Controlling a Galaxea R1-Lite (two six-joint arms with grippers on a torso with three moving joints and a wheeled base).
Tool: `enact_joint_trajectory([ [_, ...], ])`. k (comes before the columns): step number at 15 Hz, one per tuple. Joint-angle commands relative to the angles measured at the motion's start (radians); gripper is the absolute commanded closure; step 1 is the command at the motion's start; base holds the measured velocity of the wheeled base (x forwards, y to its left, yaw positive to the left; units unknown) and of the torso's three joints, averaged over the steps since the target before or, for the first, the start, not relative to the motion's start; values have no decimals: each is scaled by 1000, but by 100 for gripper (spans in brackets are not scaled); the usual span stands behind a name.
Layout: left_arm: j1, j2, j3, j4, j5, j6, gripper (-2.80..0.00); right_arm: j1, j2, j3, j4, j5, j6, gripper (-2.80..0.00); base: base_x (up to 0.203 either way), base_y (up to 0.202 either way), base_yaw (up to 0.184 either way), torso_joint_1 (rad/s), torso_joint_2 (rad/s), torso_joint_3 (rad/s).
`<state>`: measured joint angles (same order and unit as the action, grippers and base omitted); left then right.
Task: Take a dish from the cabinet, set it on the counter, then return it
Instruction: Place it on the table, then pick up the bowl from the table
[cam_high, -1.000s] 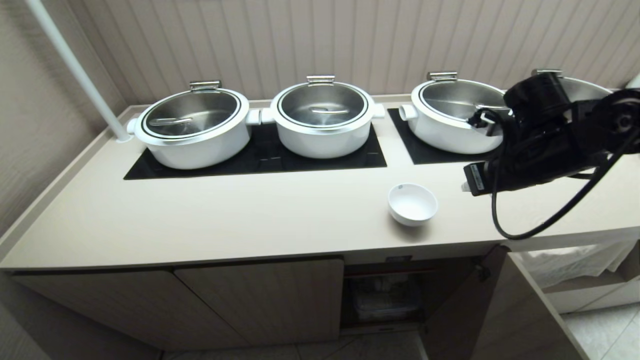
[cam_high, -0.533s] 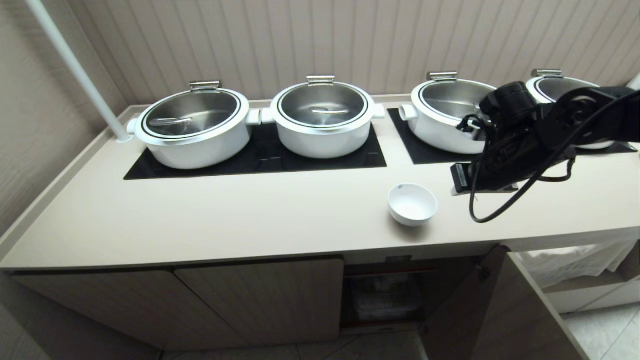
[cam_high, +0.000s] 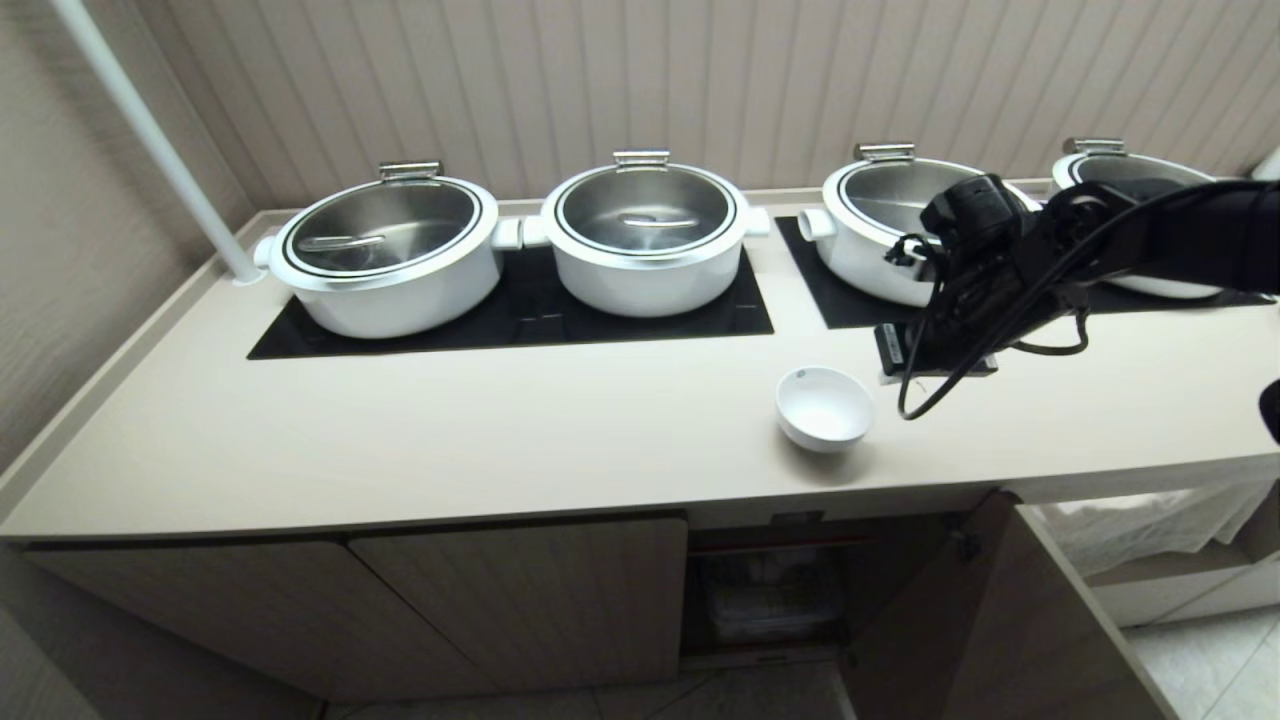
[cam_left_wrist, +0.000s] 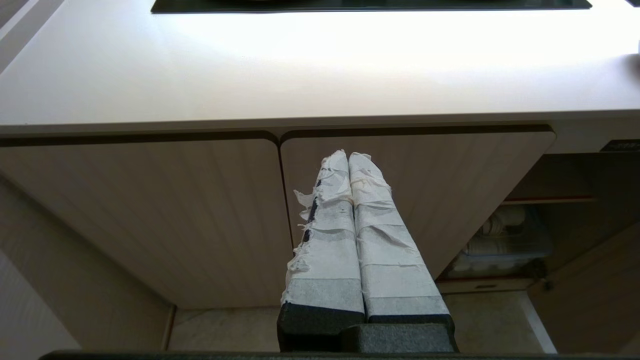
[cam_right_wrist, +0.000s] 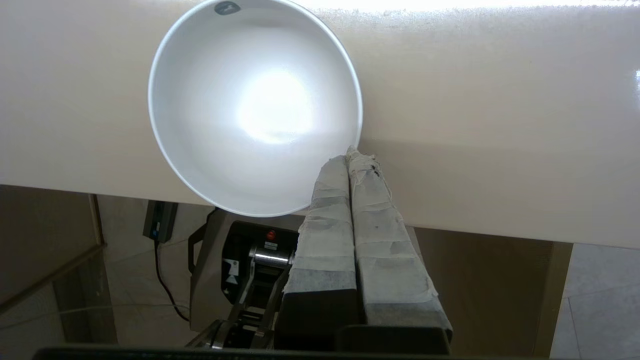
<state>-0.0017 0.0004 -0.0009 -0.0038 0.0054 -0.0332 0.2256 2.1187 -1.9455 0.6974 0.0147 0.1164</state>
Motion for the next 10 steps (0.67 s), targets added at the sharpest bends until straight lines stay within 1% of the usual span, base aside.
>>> enact_joint_trajectory([
  [1, 0, 0, -1, -1, 1, -1, 0, -2, 21, -6, 8, 1, 0, 0, 0, 0, 0, 0, 0, 0],
  [2, 0, 0, 0, -1, 1, -1, 0, -3, 24, -4, 8, 5, 0, -280, 0, 0, 0, 0, 0, 0],
  [4, 0, 0, 0, -1, 1, -1, 0, -3, 28, -6, 10, 16, 3, -280, 0, 0, 0, 0, 0, 0],
  [10, 0, 0, -1, -1, 1, -1, 0, -2, 41, -4, 26, 14, 6, -280, 0, 0, 0, 0, 0, 0],
])
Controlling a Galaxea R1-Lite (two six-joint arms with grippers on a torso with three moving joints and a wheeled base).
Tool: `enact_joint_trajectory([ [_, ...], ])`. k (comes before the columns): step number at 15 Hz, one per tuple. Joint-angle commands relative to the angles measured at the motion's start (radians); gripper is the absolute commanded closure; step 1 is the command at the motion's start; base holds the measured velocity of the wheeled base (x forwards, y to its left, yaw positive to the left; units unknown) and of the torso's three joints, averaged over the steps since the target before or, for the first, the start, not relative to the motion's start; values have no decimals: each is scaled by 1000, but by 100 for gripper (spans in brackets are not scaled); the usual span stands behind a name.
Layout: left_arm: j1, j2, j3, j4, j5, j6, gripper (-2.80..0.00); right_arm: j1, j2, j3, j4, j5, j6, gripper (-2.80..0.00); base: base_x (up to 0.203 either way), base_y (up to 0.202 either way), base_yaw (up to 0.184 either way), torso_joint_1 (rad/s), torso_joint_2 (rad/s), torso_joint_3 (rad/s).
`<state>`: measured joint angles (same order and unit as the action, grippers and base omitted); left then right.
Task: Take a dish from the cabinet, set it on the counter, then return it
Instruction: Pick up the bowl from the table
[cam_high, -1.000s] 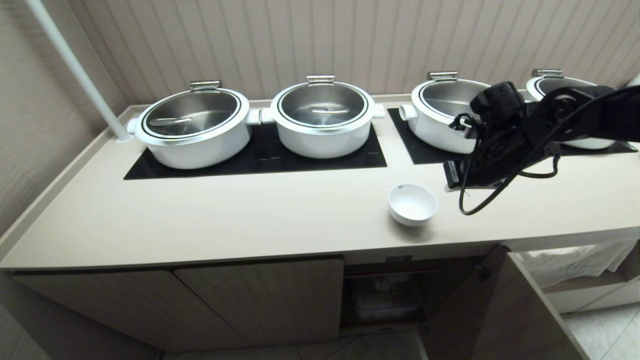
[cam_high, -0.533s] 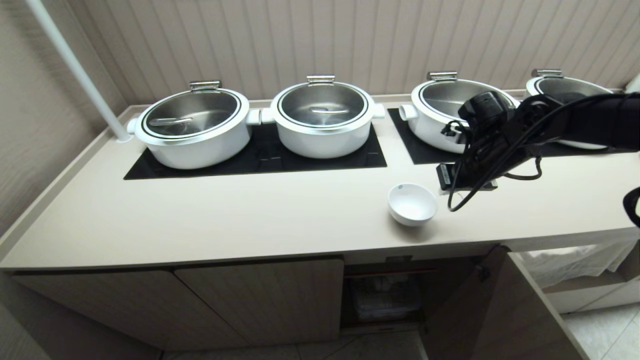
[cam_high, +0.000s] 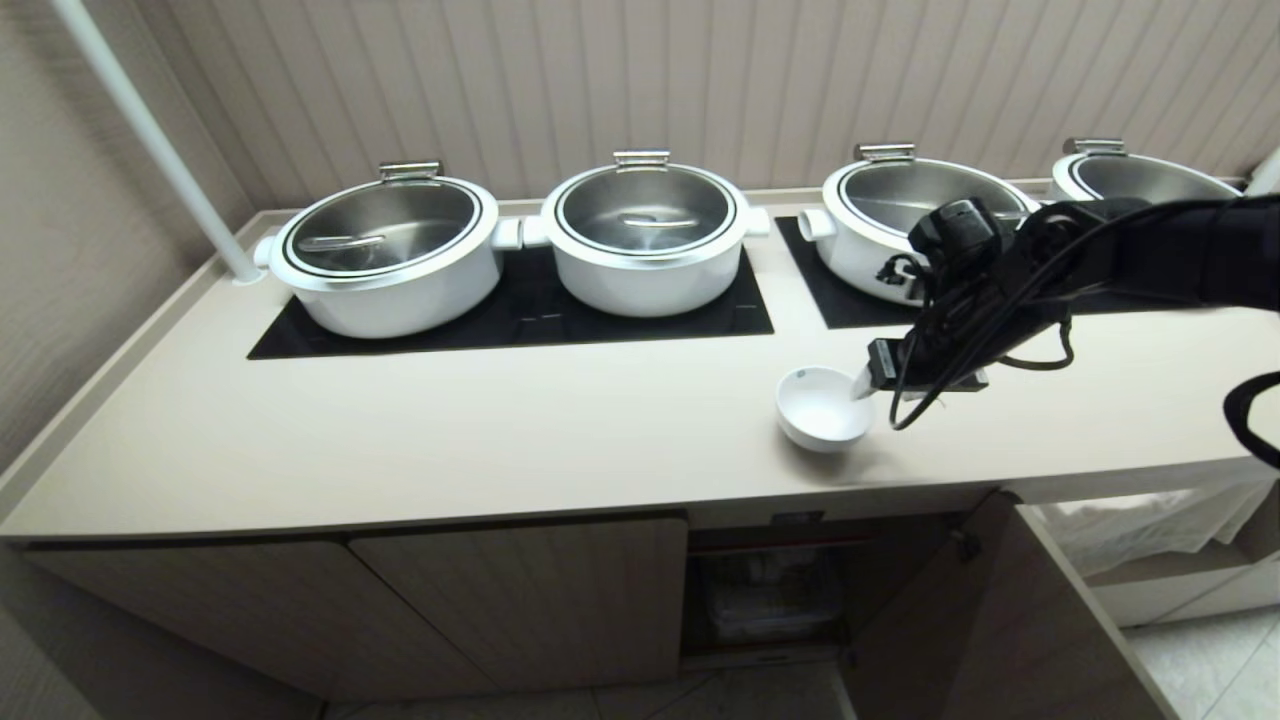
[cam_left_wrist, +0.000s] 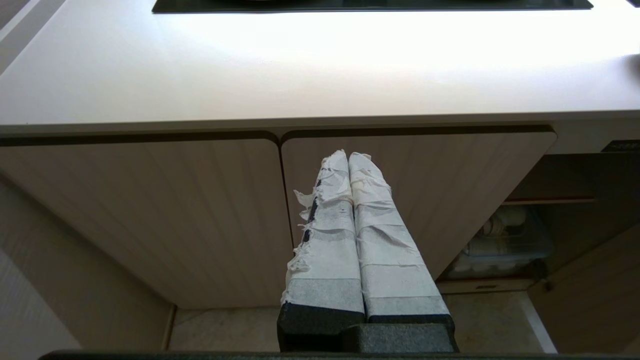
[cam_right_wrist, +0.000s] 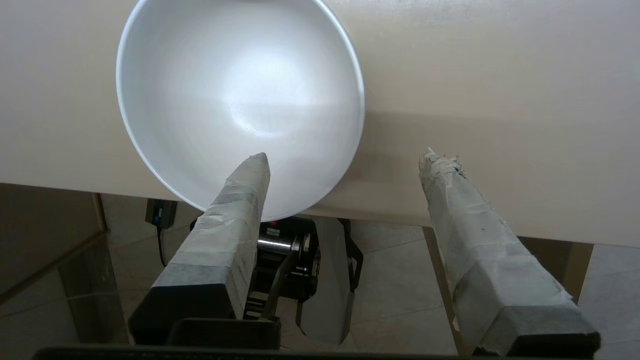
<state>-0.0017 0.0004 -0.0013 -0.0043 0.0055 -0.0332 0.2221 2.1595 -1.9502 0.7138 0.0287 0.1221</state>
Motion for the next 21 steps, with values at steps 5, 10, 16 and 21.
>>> enact_joint_trajectory([
  [5, 0, 0, 0, 0, 1, -1, 0, 0, 26, 1, 0, -1, -2, -280, 0, 0, 0, 0, 0, 0],
  [10, 0, 0, 0, 0, 1, -1, 0, 2, 48, 2, -2, -4, -7, -280, 0, 0, 0, 0, 0, 0],
  [16, 0, 0, 0, 0, 1, -1, 0, 5, 72, 10, -1, -7, -7, -280, 0, 0, 0, 0, 0, 0],
  [21, 0, 0, 0, 0, 1, -1, 0, 6, 86, 11, -7, -16, 17, -280, 0, 0, 0, 0, 0, 0],
])
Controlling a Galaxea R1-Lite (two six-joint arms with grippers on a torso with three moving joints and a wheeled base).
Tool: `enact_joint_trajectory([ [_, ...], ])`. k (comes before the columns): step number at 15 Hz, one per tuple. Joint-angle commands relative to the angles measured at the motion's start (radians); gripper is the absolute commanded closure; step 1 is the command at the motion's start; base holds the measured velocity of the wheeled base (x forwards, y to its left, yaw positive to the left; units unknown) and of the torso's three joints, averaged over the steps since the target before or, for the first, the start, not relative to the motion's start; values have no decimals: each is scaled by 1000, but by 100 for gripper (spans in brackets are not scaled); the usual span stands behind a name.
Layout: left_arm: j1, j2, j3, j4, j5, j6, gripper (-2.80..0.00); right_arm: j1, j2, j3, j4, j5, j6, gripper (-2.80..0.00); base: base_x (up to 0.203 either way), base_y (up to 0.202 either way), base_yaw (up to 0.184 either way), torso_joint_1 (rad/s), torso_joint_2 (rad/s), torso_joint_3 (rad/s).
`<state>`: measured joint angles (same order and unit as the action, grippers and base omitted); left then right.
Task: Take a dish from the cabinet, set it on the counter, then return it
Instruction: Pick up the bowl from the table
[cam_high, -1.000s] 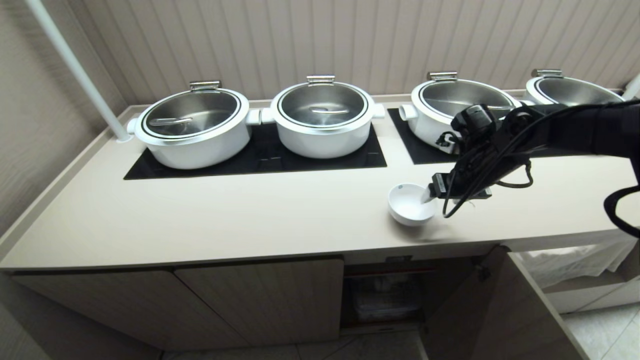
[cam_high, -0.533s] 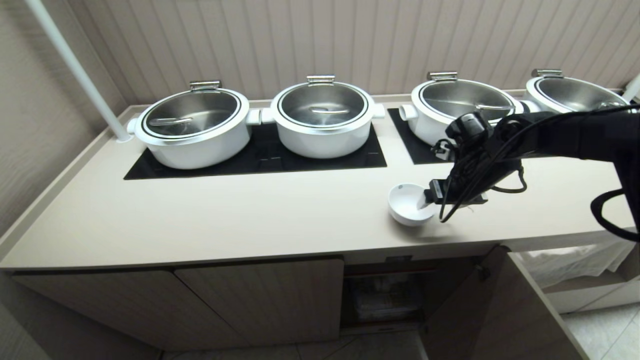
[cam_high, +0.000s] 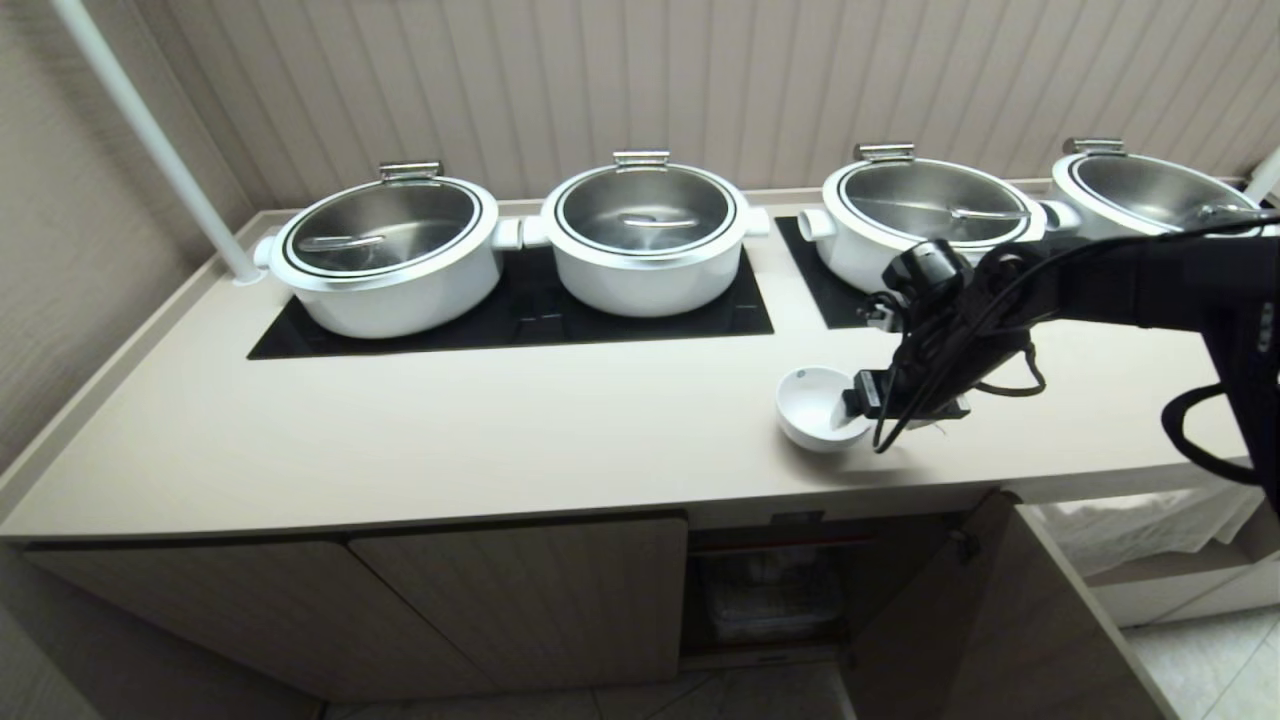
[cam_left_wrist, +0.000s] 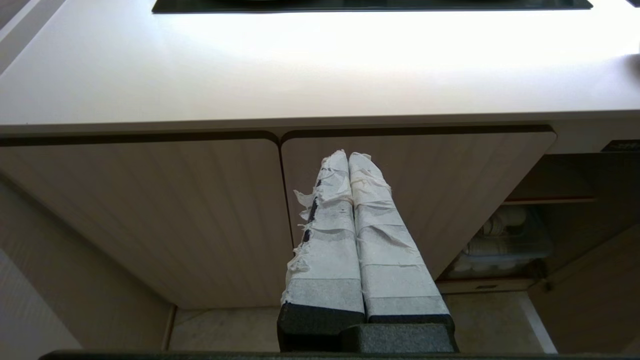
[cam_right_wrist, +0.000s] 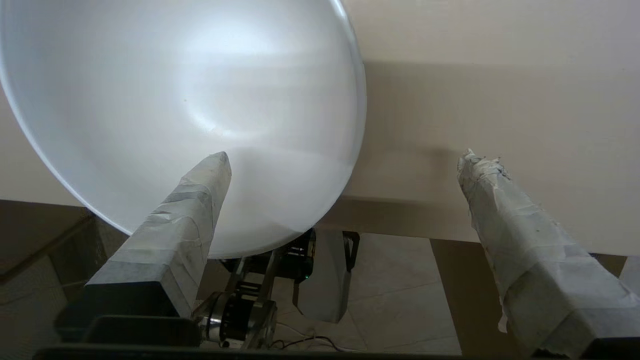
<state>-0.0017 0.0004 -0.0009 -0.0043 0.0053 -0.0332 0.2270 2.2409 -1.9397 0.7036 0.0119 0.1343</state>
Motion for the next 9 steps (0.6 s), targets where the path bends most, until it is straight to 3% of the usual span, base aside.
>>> enact_joint_trajectory([
  [1, 0, 0, -1, 0, 1, -1, 0, 3, 11, -1, 2, 0, 9, -280, 0, 0, 0, 0, 0, 0],
  [9, 0, 0, -1, 0, 1, -1, 0, 6, 29, -1, -47, 0, 48, -280, 0, 0, 0, 0, 0, 0],
])
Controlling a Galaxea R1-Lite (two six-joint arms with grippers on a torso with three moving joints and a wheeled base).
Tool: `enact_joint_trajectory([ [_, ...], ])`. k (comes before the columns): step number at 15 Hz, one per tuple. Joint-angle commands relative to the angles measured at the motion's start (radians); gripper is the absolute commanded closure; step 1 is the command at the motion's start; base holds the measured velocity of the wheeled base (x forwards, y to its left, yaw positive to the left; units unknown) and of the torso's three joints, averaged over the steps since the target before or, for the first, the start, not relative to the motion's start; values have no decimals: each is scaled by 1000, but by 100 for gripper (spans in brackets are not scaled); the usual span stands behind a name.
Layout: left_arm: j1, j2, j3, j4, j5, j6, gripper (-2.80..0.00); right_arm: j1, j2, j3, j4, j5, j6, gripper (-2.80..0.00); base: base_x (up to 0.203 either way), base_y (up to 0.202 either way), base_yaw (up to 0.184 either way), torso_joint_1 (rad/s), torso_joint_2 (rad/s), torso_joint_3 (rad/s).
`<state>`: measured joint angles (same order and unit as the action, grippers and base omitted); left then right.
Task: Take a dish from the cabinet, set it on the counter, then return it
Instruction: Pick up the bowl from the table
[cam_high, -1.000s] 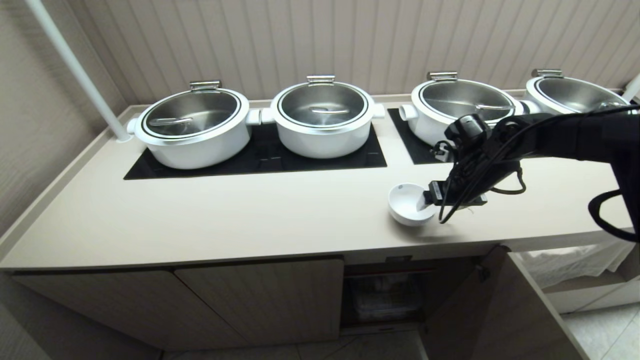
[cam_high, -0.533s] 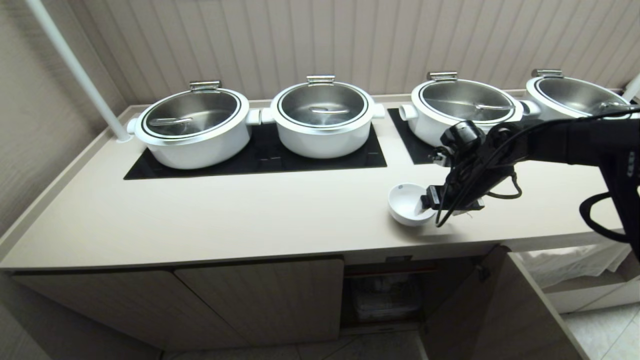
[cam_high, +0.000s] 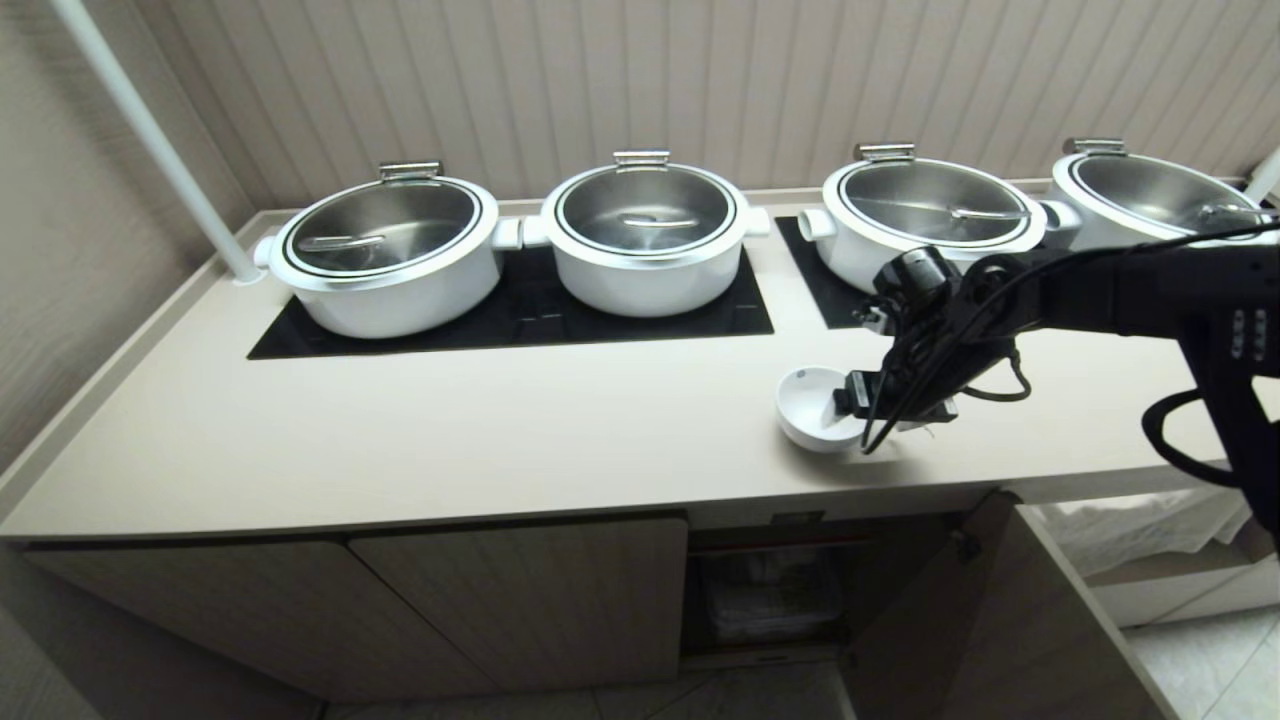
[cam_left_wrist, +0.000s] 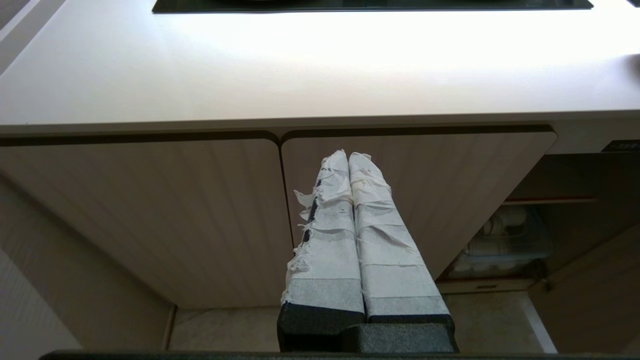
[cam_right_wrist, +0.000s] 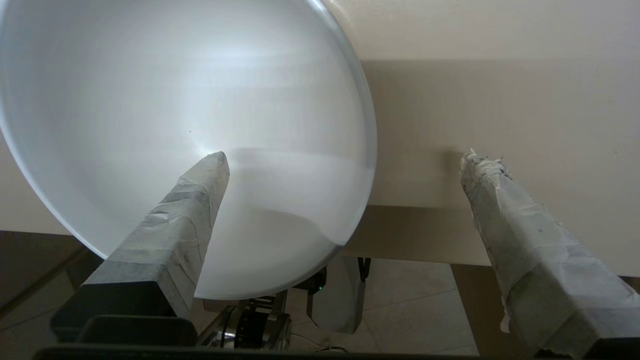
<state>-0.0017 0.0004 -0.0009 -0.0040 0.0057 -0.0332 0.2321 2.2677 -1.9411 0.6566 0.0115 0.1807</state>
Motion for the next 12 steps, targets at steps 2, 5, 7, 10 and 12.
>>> enact_joint_trajectory([
  [2, 0, 0, 0, -1, 0, -1, 0, 1, 4, -1, -3, 1, 2, -280, 0, 0, 0, 0, 0, 0],
  [5, 0, 0, 0, -1, 0, -1, 0, 2, 6, -1, -3, 1, 3, -280, 0, 0, 0, 0, 0, 0],
  [7, 0, 0, -1, -1, 0, -1, 0, 2, 6, -1, -4, -1, 4, -280, 0, 0, 0, 0, 0, 0],
  [10, 0, 0, -1, -1, 0, -1, 0, 1, 6, 1, -20, -1, 10, -280, 0, 0, 0, 0, 0, 0],
  [12, 0, 0, 1, -1, 0, -1, 0, 1, 6, 1, -20, -1, 13, -280, 0, 0, 0, 0, 0, 0],
])
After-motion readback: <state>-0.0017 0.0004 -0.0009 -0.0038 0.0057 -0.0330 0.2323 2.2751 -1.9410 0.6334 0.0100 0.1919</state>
